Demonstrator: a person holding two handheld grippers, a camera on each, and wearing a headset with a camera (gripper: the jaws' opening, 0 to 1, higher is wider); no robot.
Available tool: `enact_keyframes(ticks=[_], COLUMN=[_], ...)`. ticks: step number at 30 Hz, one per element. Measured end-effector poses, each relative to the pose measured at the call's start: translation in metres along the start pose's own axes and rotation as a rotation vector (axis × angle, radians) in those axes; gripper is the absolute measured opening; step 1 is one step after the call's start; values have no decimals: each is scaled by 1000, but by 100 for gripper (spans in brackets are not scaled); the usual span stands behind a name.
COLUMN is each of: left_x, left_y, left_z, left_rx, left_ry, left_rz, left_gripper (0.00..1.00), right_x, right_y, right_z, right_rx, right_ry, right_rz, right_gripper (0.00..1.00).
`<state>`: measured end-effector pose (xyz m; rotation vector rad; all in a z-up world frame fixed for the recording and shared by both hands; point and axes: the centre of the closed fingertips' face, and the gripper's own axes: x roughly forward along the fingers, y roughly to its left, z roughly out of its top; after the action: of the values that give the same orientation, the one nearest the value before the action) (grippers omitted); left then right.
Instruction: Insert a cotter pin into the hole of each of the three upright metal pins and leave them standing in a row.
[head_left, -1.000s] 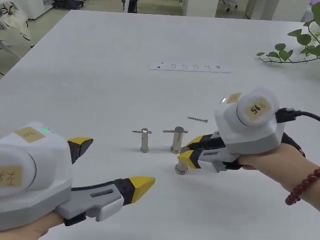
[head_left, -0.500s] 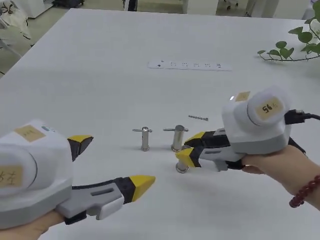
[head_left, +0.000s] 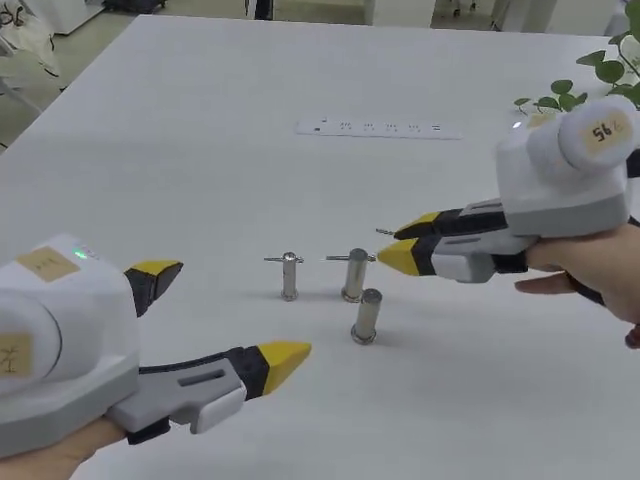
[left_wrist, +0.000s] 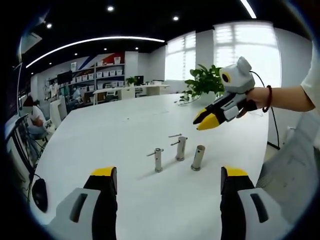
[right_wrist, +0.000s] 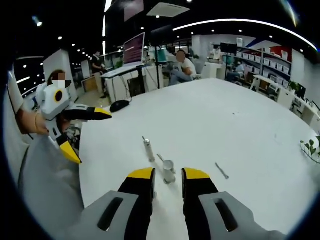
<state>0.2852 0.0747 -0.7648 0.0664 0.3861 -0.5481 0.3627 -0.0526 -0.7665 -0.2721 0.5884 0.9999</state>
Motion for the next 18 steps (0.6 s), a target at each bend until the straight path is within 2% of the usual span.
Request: enact_keyframes(ticks=[3,6,12,16,18], left_x=[0,0,2,3,4], left_y=[1,1,2,3,3], left_z=[0,0,-3,-2,-1], left_rx=[0,-1,7,20,37], left_ry=[1,0,9,8,7], left_rz=[3,4,7,10,11], left_gripper=[85,85,85,84,83], right_x=[2,8,22,33,38], right_y=[-19,-34,-55,-64,-70], right_z=[-4,-11,-24,-32,-36], right_rx=[-39,-69,-99,-168,-180], right_ry=[25,70,149,219,243], right_rz=[-44,-63,-68,-47,-47], right_gripper=[22,22,22,22,21])
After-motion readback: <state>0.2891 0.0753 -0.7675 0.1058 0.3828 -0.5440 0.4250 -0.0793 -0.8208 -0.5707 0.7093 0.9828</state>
